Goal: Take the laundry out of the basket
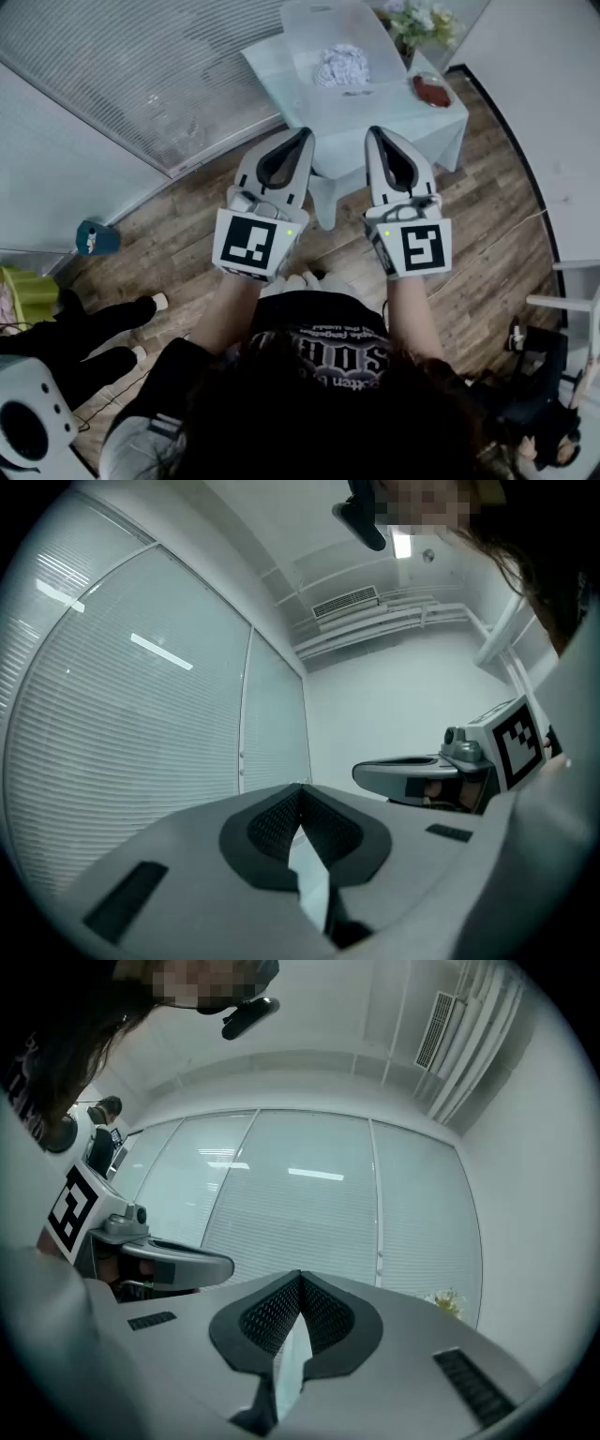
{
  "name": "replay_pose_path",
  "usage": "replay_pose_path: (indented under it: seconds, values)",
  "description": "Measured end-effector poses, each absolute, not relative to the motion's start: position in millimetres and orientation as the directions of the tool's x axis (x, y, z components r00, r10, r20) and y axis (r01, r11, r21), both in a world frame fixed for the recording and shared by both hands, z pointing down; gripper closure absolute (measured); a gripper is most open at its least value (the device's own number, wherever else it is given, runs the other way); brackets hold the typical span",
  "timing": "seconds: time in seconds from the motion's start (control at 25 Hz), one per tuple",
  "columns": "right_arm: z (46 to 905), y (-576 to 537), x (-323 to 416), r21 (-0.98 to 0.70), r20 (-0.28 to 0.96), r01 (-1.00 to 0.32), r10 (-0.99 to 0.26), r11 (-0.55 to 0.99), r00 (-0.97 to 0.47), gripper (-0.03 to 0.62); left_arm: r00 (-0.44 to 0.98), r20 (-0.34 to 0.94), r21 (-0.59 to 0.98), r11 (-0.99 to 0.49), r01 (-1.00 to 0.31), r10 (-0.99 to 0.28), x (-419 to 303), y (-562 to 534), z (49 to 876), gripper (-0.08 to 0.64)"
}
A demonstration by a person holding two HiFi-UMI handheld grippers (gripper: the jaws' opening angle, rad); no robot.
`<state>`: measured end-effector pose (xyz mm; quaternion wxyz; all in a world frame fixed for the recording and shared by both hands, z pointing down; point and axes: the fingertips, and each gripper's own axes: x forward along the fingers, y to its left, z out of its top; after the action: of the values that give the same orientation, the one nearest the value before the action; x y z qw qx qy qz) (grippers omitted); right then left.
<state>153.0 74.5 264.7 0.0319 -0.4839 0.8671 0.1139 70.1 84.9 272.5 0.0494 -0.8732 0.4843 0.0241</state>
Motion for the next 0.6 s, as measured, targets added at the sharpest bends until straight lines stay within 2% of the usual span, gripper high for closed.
replay_pose_path:
  seconds: [0.6]
  values:
    - [264.5,66.4,161.2,0.082,-0.182,-0.798,-0.778,0.597,-0.601,0.565,0.52,-0.085,-0.051,-0.518,-0.854,-0.85,87.9,72.9,275.5,0.558]
